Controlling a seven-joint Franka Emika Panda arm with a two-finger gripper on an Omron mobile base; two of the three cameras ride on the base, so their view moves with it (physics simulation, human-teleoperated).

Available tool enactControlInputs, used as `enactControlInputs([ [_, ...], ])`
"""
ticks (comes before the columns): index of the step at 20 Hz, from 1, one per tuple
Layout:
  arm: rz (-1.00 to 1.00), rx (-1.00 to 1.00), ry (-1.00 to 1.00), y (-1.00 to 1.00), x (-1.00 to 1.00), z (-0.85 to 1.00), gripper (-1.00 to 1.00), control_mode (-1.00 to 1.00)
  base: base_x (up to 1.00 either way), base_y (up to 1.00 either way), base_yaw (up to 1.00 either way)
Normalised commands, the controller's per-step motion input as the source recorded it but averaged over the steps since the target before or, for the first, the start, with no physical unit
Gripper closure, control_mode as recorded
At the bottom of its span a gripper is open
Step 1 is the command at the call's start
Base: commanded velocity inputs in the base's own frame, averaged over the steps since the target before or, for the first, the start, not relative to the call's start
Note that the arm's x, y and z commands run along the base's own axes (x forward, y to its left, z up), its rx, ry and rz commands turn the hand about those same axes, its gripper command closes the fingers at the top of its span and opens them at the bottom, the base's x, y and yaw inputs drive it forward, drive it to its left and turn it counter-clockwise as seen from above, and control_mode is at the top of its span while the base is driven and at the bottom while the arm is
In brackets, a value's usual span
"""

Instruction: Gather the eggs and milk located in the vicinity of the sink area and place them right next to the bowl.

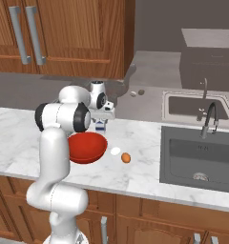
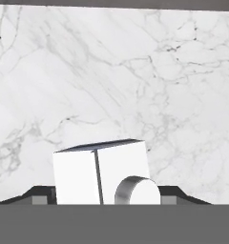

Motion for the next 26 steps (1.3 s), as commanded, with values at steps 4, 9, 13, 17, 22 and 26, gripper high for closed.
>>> enactControlInputs([
  [4, -0.09, 0.0, 0.09, -0.02, -0.09, -0.01, 1.0, -1.0, 0.0, 0.0, 0.0],
  [9, -0.12, 0.0, 0.12, -0.13, -0.14, 0.0, 1.0, -1.0, 0.0, 0.0, 0.0],
  [13, -0.15, 0.0, 0.06, -0.23, -0.23, -0.02, 1.0, -1.0, 0.0, 0.0, 0.0],
  [17, -0.14, 0.0, 0.0, -0.2, -0.24, -0.1, 1.0, -1.0, 0.0, 0.0, 0.0],
  [22, -0.11, 0.0, 0.0, -0.12, -0.25, -0.2, 1.0, -1.0, 0.0, 0.0, 0.0],
  [26, -0.08, 0.0, 0.0, -0.02, -0.28, -0.16, 1.0, -1.0, 0.0, 0.0, 0.0],
])
